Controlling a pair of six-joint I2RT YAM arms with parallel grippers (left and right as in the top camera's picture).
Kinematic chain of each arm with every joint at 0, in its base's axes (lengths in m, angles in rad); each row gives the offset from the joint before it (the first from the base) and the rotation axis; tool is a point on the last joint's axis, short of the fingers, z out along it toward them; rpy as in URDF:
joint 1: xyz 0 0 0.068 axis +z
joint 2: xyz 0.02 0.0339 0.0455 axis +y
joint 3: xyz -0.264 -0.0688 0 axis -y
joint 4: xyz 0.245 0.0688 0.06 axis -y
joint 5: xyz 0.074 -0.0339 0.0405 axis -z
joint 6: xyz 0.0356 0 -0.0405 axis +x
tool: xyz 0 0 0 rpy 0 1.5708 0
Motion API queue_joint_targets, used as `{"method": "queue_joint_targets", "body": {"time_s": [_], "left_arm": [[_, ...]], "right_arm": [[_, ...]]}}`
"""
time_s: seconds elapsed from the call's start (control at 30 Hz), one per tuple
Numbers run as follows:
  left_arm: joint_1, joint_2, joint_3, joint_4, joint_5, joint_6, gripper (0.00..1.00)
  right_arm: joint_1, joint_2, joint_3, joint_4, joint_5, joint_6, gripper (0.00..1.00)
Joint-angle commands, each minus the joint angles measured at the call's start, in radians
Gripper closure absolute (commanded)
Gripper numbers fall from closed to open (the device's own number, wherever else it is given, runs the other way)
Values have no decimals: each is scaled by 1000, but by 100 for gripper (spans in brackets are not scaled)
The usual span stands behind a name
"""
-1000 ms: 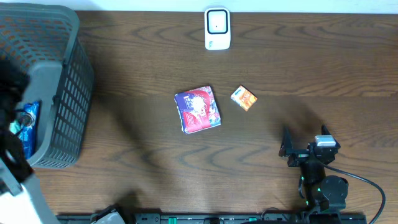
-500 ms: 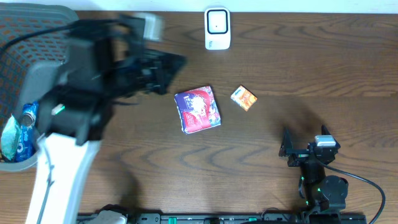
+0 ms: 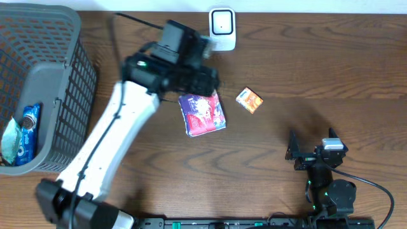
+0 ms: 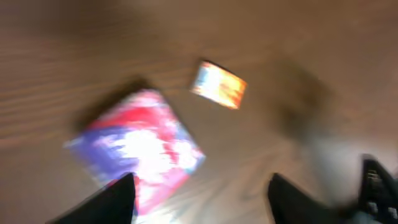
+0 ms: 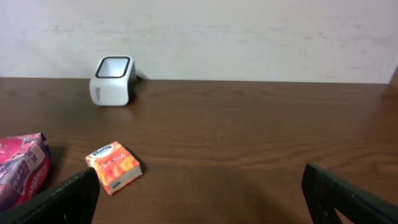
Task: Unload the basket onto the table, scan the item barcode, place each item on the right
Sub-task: 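Reach the left gripper into the basket and grasp the blue Oreo pack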
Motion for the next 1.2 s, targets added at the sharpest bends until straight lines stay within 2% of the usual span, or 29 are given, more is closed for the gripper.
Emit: {"method": "queue_joint_targets", "body": {"time_s": [0.0, 0.1, 0.13, 0.33, 0.47, 0.57, 0.7, 0.87, 1.03, 1.17], "left_arm": [[110, -142, 136, -24, -174, 8, 22], [261, -238, 178, -31, -213, 8, 12], [314, -264, 179, -29, -232, 8, 0], [712, -331, 175, -64, -567, -41, 2], [883, -281, 130, -95, -579, -83, 2], [924, -216, 68, -113, -584, -99, 2], [927, -87, -30, -101, -771, -244, 2], [927, 84, -68, -43, -874, -262, 2], [949, 244, -68, -22, -873, -262, 2], [972, 358, -68, -21, -773, -239, 2]], "right_arm": [[-9, -5, -2, -4, -1, 10, 1], [-9, -5, -2, -4, -1, 10, 1], [-9, -5, -2, -4, 0, 10, 1], [-9, -5, -2, -4, 0, 10, 1], [-9, -5, -2, -4, 0, 10, 1], [-9, -5, -2, -4, 0, 10, 1], [-9, -5, -2, -4, 0, 10, 1], [-9, -5, -2, -4, -1, 10, 1], [-9, -5, -2, -4, -1, 10, 1], [-9, -5, -2, -4, -1, 10, 1]]}}
